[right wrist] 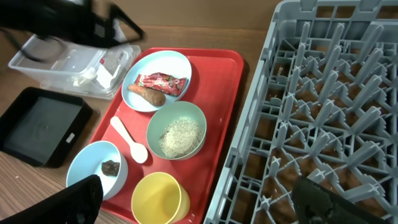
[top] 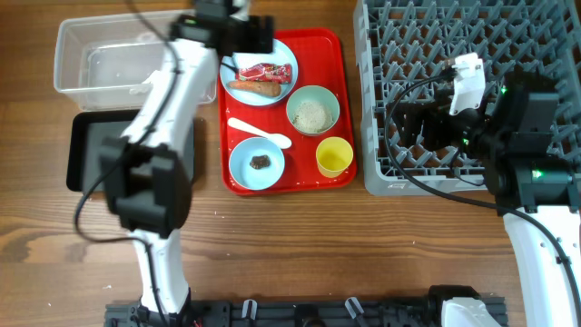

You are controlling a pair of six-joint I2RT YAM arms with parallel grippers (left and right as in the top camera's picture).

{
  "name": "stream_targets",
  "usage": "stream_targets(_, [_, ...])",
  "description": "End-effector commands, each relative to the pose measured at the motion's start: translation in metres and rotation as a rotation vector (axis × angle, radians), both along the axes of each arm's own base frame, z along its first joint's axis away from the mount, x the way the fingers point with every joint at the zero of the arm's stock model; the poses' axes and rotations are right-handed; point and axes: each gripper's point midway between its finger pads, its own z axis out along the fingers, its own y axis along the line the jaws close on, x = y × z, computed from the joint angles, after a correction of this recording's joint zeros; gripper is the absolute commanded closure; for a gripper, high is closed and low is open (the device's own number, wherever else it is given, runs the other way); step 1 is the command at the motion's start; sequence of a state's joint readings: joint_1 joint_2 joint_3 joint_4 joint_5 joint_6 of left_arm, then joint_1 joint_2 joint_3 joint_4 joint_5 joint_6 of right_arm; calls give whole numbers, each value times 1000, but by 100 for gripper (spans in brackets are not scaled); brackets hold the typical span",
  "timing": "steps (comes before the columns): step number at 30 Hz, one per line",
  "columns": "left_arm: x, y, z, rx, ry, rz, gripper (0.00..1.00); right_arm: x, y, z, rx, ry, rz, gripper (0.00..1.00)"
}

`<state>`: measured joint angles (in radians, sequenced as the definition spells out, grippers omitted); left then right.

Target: Sort waste into correct bins and load items into the dishwasher rack

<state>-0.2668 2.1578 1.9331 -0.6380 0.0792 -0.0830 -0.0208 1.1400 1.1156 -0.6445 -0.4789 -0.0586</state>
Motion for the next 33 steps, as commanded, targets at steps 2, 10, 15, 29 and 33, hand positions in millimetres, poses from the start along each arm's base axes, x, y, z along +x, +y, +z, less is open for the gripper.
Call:
stream_targets(2, [16,8,-60,81,38,26,2,1,4,10,-2,-28,26,1])
stream_targets(10, [20,1,-103,67,83,2,1,1,4,9,-2,-27,27,1])
stream_targets(15, [13,-1,-132,68,144,-10,1,0,4,8,-2,-20,27,1])
stream_targets(29, [4,-2,-148,98,187,-40,96,-1,4,7,-2,-15,27,1])
stream_targets(33, [5,-2,-145,94,178,-39,96,-1,4,7,-2,-14,27,1])
